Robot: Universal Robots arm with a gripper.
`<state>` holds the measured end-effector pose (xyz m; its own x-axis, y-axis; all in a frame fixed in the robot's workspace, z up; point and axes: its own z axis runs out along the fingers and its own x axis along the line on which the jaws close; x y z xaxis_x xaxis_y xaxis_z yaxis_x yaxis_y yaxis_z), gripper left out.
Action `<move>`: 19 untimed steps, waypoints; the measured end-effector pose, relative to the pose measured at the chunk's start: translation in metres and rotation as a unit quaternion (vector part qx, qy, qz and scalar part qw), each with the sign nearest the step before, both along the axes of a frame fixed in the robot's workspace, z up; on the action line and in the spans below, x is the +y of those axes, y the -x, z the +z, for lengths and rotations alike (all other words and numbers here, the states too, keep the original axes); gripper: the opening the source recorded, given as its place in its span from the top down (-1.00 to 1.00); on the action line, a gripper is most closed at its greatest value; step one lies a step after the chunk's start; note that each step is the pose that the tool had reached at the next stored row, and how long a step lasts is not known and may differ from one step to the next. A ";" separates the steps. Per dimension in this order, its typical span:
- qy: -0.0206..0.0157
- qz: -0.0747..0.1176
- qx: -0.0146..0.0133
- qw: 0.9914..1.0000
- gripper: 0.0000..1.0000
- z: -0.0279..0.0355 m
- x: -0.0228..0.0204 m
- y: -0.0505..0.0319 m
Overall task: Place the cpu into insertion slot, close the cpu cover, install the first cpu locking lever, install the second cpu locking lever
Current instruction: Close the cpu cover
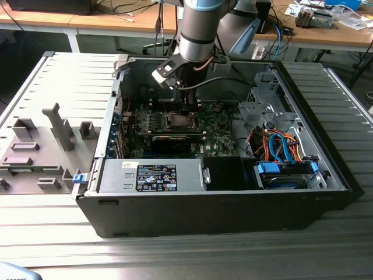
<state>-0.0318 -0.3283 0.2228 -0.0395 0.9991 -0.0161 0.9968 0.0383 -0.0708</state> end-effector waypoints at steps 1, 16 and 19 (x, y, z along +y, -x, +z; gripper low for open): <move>0.000 0.000 0.000 1.000 0.79 -0.0004 0.0000 0.0002; 0.000 0.000 0.000 1.000 0.79 -0.0046 0.0000 0.0030; 0.000 0.000 0.000 1.000 0.79 -0.0054 0.0000 0.0036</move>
<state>-0.0354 -0.3283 0.2174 -0.0396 0.9991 -0.0161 0.9968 0.0384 -0.0707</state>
